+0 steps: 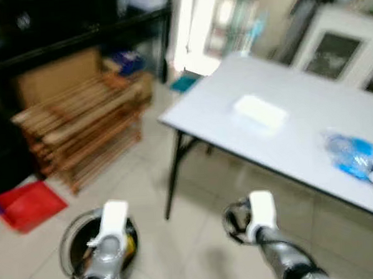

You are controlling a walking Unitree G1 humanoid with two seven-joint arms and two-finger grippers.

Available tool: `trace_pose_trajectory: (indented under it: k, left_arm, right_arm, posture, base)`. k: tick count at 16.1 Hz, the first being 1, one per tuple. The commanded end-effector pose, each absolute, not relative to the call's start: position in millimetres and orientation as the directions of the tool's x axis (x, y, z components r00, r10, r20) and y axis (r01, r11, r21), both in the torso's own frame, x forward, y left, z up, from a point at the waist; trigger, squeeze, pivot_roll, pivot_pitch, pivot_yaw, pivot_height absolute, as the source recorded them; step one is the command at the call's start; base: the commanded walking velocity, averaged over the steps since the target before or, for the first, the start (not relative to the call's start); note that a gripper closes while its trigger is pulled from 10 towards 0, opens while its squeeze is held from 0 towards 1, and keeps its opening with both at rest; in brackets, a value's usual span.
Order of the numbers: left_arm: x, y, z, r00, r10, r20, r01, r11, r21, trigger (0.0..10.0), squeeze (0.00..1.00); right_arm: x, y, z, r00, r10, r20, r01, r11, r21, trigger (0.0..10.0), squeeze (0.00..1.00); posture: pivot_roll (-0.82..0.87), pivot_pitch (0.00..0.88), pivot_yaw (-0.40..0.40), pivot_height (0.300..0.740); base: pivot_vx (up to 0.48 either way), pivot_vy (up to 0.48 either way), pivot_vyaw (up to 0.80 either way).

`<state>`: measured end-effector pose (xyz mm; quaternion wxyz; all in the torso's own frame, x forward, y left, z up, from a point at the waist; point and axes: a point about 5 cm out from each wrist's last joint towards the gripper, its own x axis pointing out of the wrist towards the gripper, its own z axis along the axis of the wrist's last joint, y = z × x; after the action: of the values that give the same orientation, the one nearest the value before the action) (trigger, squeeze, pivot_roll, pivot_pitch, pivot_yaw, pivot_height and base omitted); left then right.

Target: Picking trash to rubbish bin

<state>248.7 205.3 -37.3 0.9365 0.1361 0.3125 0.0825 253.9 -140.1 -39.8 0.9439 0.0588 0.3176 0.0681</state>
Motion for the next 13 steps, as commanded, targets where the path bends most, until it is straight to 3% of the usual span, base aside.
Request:
trace_pose_trajectory:
  k: [1,9,13]
  left_arm:
    - [255.8,194.1,-33.8,0.807,0.216,-0.55,-0.053,0.954,0.296,10.0,0.0]
    - [255.8,193.6,-33.8,0.808,0.214,-0.549,-0.05,0.954,0.297,10.0,0.0]
    - [255.8,192.5,-33.9,0.809,0.208,-0.55,-0.049,0.956,0.29,10.0,0.0]
  right_arm:
    - [254.4,-152.9,-39.6,0.788,0.136,-0.601,-0.07,0.989,0.132,10.0,0.0]
    - [250.7,-154.5,-42.7,0.777,0.127,-0.616,-0.061,0.99,0.128,10.0,0.0]
    - [250.3,-154.7,-42.7,0.78,0.124,-0.613,-0.06,0.991,0.123,10.0,0.0]
  posture:
    - [0.0,0.005,-0.094,0.74]
    - [0.0,0.023,-0.095,0.74]
    - [0.0,0.028,-0.094,0.74]
  base:
    - [0.0,-0.48,-0.77]
    - [0.0,-0.48,-0.77]
    - [0.0,-0.077,0.0]
